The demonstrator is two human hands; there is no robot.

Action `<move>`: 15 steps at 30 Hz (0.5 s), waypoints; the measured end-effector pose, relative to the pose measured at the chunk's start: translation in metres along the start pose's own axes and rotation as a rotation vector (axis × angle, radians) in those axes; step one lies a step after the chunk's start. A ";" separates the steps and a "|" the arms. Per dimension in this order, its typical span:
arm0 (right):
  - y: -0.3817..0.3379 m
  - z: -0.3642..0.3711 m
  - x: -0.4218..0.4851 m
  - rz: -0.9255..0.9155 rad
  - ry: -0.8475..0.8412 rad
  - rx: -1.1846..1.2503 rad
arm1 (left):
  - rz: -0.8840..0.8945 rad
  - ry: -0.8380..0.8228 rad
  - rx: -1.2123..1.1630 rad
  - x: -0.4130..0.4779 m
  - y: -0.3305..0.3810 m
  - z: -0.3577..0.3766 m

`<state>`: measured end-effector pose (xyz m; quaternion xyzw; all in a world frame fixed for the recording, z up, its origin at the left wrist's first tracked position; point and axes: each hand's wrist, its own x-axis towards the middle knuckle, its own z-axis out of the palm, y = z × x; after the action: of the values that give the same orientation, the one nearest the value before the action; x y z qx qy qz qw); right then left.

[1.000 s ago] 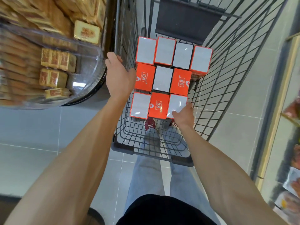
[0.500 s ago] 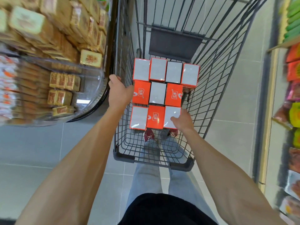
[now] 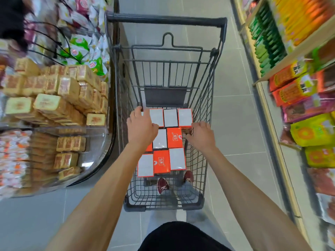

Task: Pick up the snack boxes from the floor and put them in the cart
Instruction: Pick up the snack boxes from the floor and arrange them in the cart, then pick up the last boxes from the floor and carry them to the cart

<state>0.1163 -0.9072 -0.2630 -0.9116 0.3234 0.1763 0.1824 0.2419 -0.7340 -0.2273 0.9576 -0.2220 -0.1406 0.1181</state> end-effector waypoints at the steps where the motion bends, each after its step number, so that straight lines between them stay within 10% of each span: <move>1: 0.005 -0.013 -0.004 0.009 0.009 -0.009 | 0.053 -0.002 0.050 0.004 0.011 -0.006; 15: 0.169 -0.135 -0.109 0.261 0.261 -0.059 | 0.521 -0.023 0.359 -0.003 0.191 -0.044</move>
<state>-0.0457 -1.0326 -0.1345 -0.8820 0.4546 0.0881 0.0875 0.1785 -0.8922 -0.1304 0.8723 -0.4826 -0.0750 -0.0235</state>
